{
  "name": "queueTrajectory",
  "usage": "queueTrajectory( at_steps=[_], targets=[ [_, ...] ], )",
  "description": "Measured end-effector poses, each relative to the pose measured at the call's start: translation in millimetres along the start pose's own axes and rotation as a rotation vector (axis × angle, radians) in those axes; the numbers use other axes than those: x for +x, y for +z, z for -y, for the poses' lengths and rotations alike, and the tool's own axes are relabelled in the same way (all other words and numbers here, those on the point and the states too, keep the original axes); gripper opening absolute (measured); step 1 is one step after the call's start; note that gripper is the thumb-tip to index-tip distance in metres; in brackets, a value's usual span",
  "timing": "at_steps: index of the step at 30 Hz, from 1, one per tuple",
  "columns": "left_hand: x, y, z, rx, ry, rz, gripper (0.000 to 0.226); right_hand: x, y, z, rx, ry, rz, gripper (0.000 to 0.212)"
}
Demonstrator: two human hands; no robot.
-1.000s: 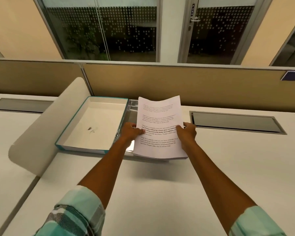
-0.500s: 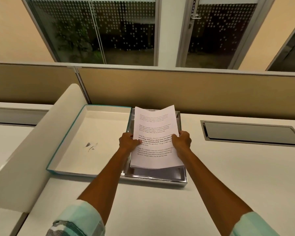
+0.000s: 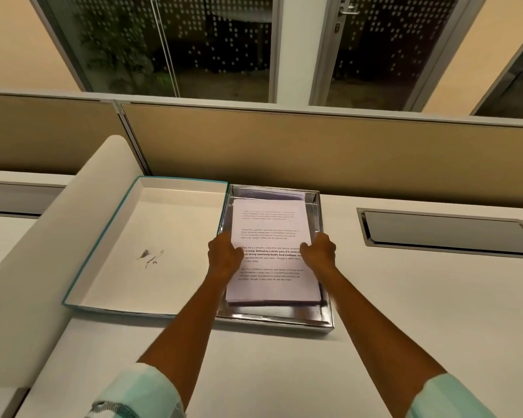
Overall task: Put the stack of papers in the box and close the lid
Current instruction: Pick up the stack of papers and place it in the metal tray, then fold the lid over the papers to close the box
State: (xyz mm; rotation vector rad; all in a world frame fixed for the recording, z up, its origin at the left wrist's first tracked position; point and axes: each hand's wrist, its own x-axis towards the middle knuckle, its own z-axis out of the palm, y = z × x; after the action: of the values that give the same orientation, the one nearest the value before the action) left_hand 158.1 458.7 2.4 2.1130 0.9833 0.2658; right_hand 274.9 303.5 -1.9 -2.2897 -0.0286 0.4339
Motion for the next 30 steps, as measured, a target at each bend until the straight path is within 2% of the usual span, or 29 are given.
queueTrajectory(
  at_steps=[5, 7, 11, 13, 16, 21, 22, 23, 24, 25, 27, 30],
  targets=[
    [-5.9, -1.0, -11.2, -0.090, 0.140, 0.067, 0.057, -11.5, -6.5, 10.9, -0.068, -0.129, 0.072, 0.041],
    [-11.6, 0.0, -8.3, -0.054, 0.170, 0.153, 0.064, -19.2, -8.4, 7.7, -0.060, -0.167, 0.104, 0.048],
    [-24.1, 1.8, 10.4, 0.113, 0.151, 0.349, 0.093, -35.2, -12.2, -6.5, -0.096, -0.227, 0.211, 0.066],
    [-33.0, 1.8, 23.1, 0.151, 0.086, 0.423, 0.102, -42.8, -11.6, -14.4, -0.164, -0.215, 0.299, 0.077],
    [-43.3, 4.3, 38.7, 0.293, 0.112, 0.436, 0.109, -52.8, -4.3, -23.6, -0.281, -0.164, 0.368, 0.100],
    [-51.9, 9.3, 48.0, 0.419, 0.144, 0.397, 0.107, -56.2, -5.2, -36.6, -0.134, 0.002, 0.452, 0.114],
    [-53.1, 11.0, 50.1, 0.423, 0.155, 0.385, 0.105, -56.5, -5.2, -37.3, -0.078, 0.031, 0.473, 0.113],
    [-54.7, 11.9, 50.5, 0.417, 0.156, 0.371, 0.104, -57.3, -3.2, -36.6, 0.002, 0.073, 0.448, 0.101],
    [-55.1, 13.2, 52.0, 0.407, 0.157, 0.353, 0.103, -57.6, 1.8, -34.1, 0.080, 0.133, 0.380, 0.080],
    [-55.4, 13.2, 52.3, 0.401, 0.153, 0.340, 0.102, -59.6, 5.2, -32.2, 0.075, 0.150, 0.298, 0.067],
    [-54.3, 13.8, 54.7, 0.392, 0.149, 0.319, 0.101, -62.1, 11.1, -33.1, 0.044, 0.139, 0.210, 0.069],
    [-53.7, 14.7, 58.3, 0.376, 0.155, 0.281, 0.098, -65.5, 14.2, -34.2, 0.082, 0.138, 0.264, 0.052]
  ],
)
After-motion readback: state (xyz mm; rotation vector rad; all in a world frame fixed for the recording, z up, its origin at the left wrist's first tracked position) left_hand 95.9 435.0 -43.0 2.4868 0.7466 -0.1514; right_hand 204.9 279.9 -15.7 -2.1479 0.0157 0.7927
